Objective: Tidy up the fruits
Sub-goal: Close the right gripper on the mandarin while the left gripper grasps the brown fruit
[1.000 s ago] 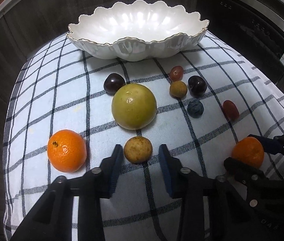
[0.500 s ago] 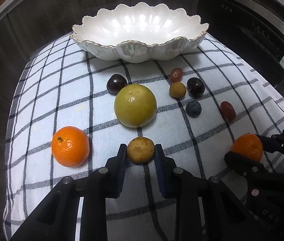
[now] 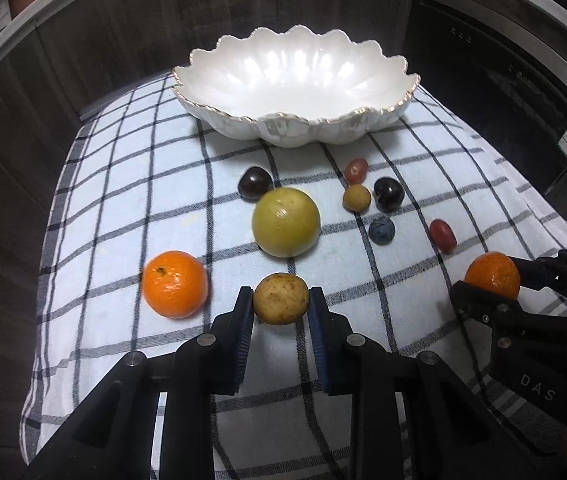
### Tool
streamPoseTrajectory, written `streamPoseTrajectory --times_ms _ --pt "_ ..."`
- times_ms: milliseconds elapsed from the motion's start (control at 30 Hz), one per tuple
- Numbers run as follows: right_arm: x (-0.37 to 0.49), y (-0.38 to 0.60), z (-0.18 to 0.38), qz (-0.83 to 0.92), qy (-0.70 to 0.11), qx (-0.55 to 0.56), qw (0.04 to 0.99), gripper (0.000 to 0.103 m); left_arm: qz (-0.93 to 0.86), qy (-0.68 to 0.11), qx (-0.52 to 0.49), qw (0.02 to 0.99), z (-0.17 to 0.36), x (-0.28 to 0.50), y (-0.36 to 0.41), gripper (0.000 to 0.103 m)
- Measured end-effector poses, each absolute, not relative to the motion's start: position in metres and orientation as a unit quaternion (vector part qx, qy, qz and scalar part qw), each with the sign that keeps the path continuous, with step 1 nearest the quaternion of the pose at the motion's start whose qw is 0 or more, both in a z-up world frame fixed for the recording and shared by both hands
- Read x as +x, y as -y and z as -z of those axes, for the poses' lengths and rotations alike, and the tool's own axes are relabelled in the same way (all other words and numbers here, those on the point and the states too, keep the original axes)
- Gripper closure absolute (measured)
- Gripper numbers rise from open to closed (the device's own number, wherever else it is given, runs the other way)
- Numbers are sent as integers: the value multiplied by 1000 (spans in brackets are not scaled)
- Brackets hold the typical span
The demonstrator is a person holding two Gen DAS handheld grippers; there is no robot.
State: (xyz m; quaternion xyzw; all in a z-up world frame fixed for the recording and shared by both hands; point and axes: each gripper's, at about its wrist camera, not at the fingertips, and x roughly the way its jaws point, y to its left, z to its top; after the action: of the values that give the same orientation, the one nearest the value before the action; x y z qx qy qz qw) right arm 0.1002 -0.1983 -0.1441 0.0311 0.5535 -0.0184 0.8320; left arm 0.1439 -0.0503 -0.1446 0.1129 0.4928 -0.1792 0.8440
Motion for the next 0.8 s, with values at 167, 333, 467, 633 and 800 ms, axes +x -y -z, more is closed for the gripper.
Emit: streamPoseTrajectory --times_ms 167,333,467,633,800 --pt "101 197 136 13 -548 27 836 60 175 -490 106 848 136 145 48 75" --pt "104 195 128 5 -543 28 839 60 167 -490 101 850 129 146 46 75" --pt "106 195 121 -3 -540 31 841 60 162 -486 98 853 122 146 44 75" --pt "109 194 114 -8 -533 33 846 60 156 -487 89 855 114 150 42 75" --pt "115 198 105 -7 -524 33 851 60 152 -479 88 860 105 156 44 75"
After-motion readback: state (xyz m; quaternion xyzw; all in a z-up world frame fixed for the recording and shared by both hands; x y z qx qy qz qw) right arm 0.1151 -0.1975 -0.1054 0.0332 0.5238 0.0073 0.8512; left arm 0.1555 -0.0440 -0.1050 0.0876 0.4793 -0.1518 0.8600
